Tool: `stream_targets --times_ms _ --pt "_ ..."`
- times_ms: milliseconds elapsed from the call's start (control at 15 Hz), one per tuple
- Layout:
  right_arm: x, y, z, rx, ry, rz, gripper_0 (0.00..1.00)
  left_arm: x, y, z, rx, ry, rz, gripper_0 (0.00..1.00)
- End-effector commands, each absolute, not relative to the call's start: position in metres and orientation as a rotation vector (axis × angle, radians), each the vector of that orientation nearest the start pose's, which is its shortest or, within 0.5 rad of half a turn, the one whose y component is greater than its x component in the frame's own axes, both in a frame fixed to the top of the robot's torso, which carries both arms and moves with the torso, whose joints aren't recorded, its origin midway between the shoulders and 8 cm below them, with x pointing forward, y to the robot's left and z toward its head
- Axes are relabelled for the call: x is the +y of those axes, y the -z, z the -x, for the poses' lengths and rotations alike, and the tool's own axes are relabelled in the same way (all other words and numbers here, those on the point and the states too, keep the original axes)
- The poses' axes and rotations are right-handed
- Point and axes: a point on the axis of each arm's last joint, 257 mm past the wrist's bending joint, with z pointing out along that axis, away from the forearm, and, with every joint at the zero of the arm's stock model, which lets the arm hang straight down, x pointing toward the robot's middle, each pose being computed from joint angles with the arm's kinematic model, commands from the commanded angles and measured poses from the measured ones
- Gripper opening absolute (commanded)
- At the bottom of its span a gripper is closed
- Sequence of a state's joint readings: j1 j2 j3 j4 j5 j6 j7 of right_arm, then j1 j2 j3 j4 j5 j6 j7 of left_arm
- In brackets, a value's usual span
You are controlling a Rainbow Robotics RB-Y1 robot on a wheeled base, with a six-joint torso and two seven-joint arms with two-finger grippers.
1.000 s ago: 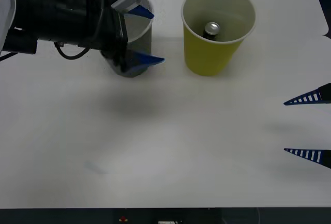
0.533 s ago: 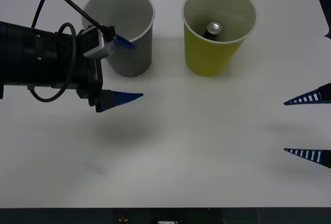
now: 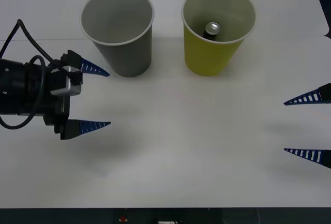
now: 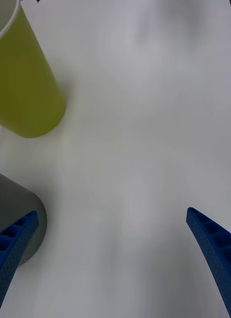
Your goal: Put the can into the green bin and the plastic bottle into the gray bin
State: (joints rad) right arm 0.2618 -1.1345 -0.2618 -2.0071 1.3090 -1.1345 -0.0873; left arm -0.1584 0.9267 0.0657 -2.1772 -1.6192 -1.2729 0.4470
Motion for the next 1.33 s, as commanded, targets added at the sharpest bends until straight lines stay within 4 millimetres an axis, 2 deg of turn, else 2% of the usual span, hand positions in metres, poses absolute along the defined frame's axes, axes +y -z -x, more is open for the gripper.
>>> stream_targets --times_ms 67,467,800,1000,1333 --pt "-0.286 0.167 -0.341 1.596 -0.209 1.634 1.0 0.183 0.131 -0.368 1.44 0.172 -1.747 1.0" --pt "-0.286 0.167 -0.341 1.596 -0.209 1.634 1.0 0.224 0.157 -0.368 1.436 0.217 -1.788 1.0" --pt "-0.286 0.167 -0.341 1.596 -0.209 1.634 1.0 0.254 0.164 -0.366 1.486 0.302 -1.736 1.0" --pt "-0.286 0.167 -0.341 1.596 -0.209 1.634 1.0 0.262 0.168 -0.359 1.52 0.339 -1.717 1.0" --pt "-0.286 0.167 -0.341 1.596 -0.209 1.634 1.0 0.268 0.169 -0.359 1.541 0.338 -1.699 1.0"
